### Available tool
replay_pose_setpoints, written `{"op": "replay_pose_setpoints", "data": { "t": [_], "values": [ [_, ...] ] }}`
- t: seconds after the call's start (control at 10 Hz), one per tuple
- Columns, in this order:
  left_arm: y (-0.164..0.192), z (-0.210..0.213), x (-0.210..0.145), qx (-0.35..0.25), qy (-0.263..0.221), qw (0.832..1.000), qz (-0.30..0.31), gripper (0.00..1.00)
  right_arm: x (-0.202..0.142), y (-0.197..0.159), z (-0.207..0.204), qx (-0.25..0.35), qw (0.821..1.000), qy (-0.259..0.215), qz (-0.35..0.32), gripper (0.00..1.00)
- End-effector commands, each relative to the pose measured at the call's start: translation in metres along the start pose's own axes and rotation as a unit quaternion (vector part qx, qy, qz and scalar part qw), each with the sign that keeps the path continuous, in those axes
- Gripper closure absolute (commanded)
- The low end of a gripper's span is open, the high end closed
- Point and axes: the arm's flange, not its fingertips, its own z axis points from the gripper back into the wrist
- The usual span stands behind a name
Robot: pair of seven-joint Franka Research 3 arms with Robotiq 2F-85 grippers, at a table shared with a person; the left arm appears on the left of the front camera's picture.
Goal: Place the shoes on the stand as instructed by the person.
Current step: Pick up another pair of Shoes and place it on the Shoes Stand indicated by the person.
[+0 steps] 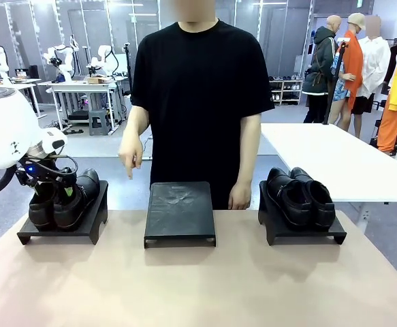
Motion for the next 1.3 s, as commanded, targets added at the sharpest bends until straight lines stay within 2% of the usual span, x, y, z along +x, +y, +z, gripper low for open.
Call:
{"op": "replay_pose_setpoints", "data": {
  "t": [0.0,0.9,1.1,1.2],
  "values": [
    [0.0,-0.002,0.001,0.0,0.001,1.0,0.0,0.06,0.001,0.003,0.001,0.004,1.0,-0.003,-0.004,0.0],
    [0.0,-0.001,0.0,0.0,0.001,1.0,0.0,0.06,0.001,0.003,0.001,0.004,1.0,-0.003,-0.004,0.0],
    [0.02,0.051,0.007,-0.055,0.019,0.998,0.004,0.06,0.001,0.003,0.001,0.004,1.0,-0.003,-0.004,0.0],
    [0.033,0.076,0.0,-0.125,0.047,0.991,0.007,0.06,0.001,0.003,0.001,0.004,1.0,-0.003,-0.004,0.0]
  ]
}}
